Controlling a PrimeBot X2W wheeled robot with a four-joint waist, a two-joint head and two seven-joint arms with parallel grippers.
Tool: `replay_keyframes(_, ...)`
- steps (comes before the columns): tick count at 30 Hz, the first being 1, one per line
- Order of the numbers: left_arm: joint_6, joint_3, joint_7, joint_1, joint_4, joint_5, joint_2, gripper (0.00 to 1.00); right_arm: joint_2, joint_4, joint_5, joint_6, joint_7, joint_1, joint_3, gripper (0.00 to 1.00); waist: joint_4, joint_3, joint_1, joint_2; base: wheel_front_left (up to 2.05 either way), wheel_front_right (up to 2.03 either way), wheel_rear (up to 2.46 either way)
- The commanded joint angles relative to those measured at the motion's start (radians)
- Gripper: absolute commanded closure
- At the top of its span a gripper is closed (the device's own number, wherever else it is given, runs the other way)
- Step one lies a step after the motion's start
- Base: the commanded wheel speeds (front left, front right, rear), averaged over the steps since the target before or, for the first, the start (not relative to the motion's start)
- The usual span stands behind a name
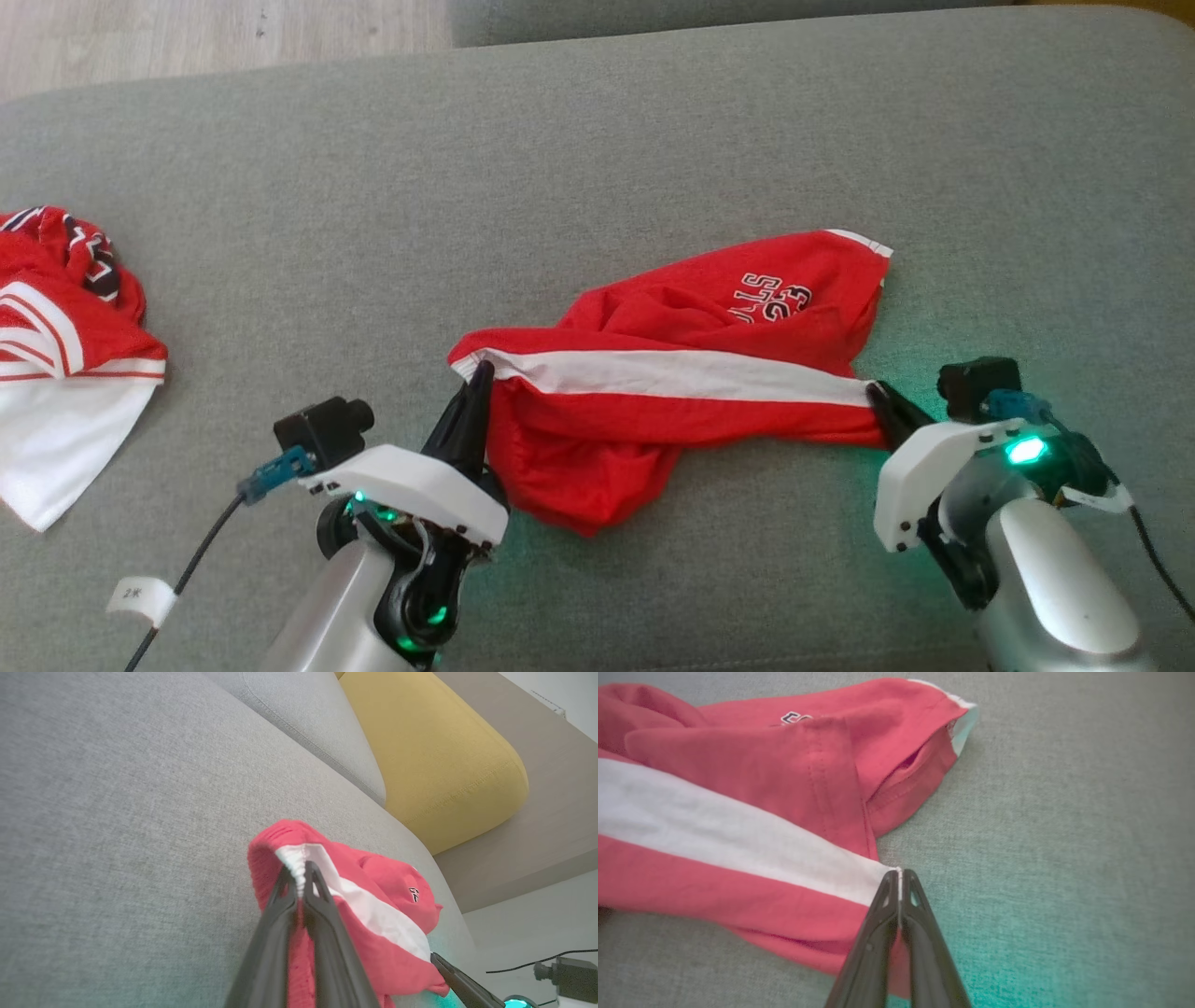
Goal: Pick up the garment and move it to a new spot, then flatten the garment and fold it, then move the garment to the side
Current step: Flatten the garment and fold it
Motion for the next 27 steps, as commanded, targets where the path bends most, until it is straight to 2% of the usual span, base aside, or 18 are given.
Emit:
replay_keyframes(1, 0.002, 0.027, -0.004, -0.018, -0.039, 0.006, 0.018, 1.0, -0.001, -0.034, -0.009, 0.004, -0.007, -0.018, 0.009, 1.0, -0.001, -0.002, 0.0, 0.0, 0.0, 0.0, 0.0)
replay_keyframes(6, 0.003, 0.03, -0.016, -0.013, -0.063, 0.011, 0.026, 1.0, 0.01, -0.12, -0.012, 0.004, -0.037, 0.004, -0.021, 1.0, -0.003, -0.015, 0.0, 0.0, 0.0, 0.0, 0.0)
replay_keyframes(14, 0.004, 0.037, -0.047, -0.024, -0.169, 0.053, 0.07, 1.0, 0.005, -0.35, 0.011, 0.004, -0.068, 0.041, -0.035, 1.0, -0.012, -0.068, 0.0, 0.0, 0.0, 0.0, 0.0)
replay_keyframes(19, 0.012, 0.055, -0.051, -0.047, -0.293, 0.096, 0.132, 1.0, -0.01, -0.508, 0.019, 0.004, -0.064, 0.043, -0.047, 1.0, -0.015, -0.124, 0.0, 0.0, 0.0, 0.0, 0.0)
replay_keyframes(27, 0.066, 0.108, 0.033, -0.108, -0.546, 0.141, 0.25, 1.0, -0.044, -0.772, 0.027, 0.004, -0.008, 0.021, -0.073, 1.0, -0.021, -0.199, 0.0, 0.0, 0.0, 0.0, 0.0)
